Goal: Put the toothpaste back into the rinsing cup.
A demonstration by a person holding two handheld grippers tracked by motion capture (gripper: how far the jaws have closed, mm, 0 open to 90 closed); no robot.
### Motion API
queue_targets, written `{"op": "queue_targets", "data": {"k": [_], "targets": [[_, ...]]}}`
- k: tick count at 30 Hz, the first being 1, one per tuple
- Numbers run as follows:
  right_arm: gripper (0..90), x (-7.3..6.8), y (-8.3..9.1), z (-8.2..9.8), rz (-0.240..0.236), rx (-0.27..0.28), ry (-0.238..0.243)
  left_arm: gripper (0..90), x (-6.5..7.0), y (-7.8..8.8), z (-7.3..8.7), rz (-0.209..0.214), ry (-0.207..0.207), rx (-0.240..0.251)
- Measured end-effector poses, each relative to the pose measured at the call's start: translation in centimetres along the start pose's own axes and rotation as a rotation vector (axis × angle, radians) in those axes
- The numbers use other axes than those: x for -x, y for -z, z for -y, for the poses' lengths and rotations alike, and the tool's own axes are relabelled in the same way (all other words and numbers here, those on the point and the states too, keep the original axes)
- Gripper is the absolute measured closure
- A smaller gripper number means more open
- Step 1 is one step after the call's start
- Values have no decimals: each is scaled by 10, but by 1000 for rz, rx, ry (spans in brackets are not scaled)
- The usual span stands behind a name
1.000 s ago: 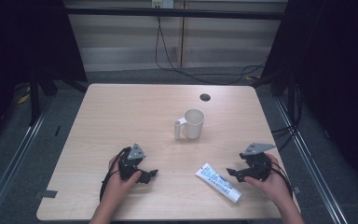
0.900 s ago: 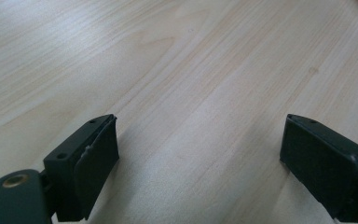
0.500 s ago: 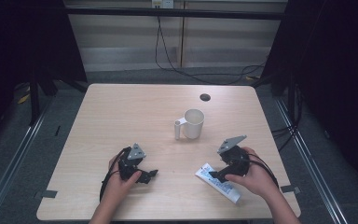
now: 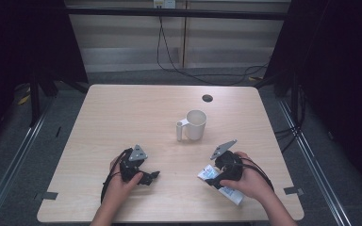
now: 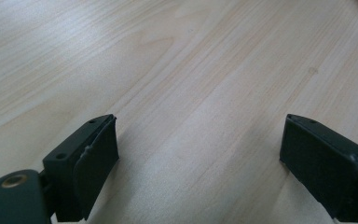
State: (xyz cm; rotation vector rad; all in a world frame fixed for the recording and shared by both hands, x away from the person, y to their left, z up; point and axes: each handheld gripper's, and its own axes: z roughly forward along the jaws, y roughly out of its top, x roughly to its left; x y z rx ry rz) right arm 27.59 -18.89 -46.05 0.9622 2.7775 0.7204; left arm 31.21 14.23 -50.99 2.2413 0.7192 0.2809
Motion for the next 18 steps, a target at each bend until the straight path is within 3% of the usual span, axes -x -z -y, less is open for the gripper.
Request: {"op": "queue_targets", "data": {"k": [11,18], "targets": [[229,-2,-5,0,-38,-110,-36,111,0,0,0,0,3,2],[226,-4,-6,-1,-23,-165,-72,111,0,0,0,0,1,1]]}}
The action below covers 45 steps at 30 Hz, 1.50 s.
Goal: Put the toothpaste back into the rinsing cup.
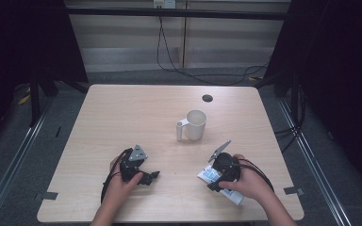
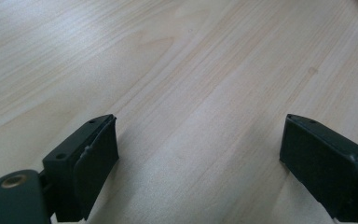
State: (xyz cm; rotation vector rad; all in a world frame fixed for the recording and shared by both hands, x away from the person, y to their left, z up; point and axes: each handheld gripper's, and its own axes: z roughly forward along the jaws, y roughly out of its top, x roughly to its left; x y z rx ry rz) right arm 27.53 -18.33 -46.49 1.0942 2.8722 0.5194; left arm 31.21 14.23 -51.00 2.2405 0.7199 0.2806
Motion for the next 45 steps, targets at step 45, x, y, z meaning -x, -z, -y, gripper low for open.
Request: {"op": "queue_targets", "data": {"k": [45], "targets": [[488,-9,-8,-11,94,-185,-95,111,0,0,0,-3,2,-1]]}}
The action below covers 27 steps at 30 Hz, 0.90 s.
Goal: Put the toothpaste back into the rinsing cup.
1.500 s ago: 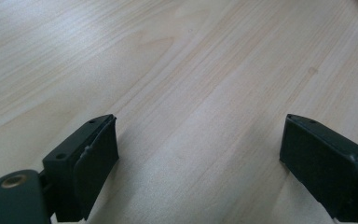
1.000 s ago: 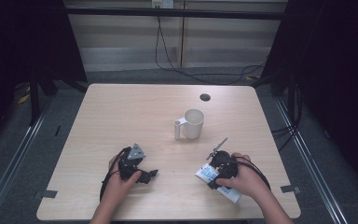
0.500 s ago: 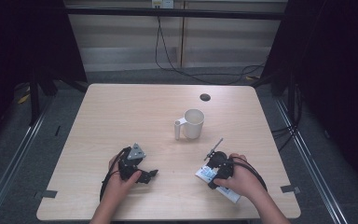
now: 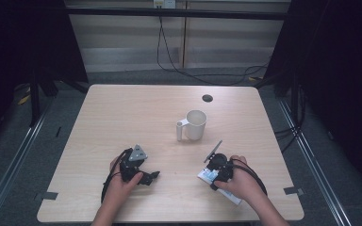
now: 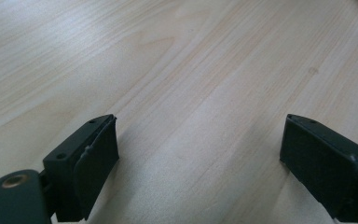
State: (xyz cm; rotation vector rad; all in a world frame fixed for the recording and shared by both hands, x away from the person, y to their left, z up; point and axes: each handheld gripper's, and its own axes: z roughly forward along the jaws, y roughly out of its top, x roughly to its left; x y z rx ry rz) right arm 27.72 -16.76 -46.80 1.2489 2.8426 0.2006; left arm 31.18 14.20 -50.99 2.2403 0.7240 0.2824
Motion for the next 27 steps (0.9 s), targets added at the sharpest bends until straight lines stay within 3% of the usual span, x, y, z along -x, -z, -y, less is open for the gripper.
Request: {"op": "queue_targets", "data": {"k": [7,13,17,20,27], "targets": [[651,-1,6,3,1,26,-2,111,0,0,0,2,-4,-1],[682,5,8,9,-30,73,-19,111,0,0,0,2,-2,1],[682,11,10,12,-70,137,-54,111,0,0,0,3,-1,1],[681,13,11,12,-76,166,-67,111,0,0,0,2,-2,1],[678,18,18,13,-102,302,-103,111,0,0,0,2,-3,0]]}}
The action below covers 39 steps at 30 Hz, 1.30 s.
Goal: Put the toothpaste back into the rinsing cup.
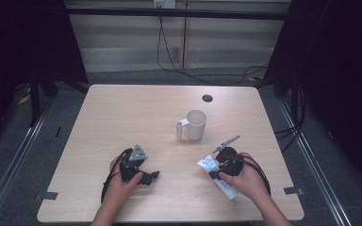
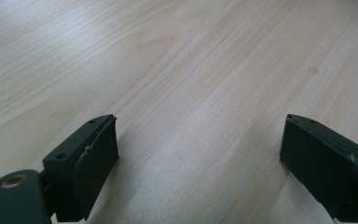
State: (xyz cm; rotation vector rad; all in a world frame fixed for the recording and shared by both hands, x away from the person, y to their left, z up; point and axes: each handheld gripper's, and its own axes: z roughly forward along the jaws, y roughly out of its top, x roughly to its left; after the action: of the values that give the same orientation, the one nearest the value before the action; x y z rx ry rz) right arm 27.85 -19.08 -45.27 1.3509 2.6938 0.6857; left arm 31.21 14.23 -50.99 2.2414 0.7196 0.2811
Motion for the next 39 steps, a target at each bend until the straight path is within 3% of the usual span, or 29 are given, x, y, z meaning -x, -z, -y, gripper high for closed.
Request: {"op": "queue_targets", "data": {"k": [1,3,16,20,29,39], "targets": [[678,0,0,0,0,0,0,111,0,0,0,0,0,0],[678,1,2,-1,27,49,-10,111,0,0,0,0,0,0],[678,10,16,-1,43,309,-52,111,0,0,0,0,1,1],[678,12,19,-2,51,347,-63,111,0,0,0,-1,0,0],[678,17,28,-5,87,522,-108,111,0,0,0,0,0,0],[677,21,36,-11,114,613,-112,111,0,0,0,0,0,0]]}}
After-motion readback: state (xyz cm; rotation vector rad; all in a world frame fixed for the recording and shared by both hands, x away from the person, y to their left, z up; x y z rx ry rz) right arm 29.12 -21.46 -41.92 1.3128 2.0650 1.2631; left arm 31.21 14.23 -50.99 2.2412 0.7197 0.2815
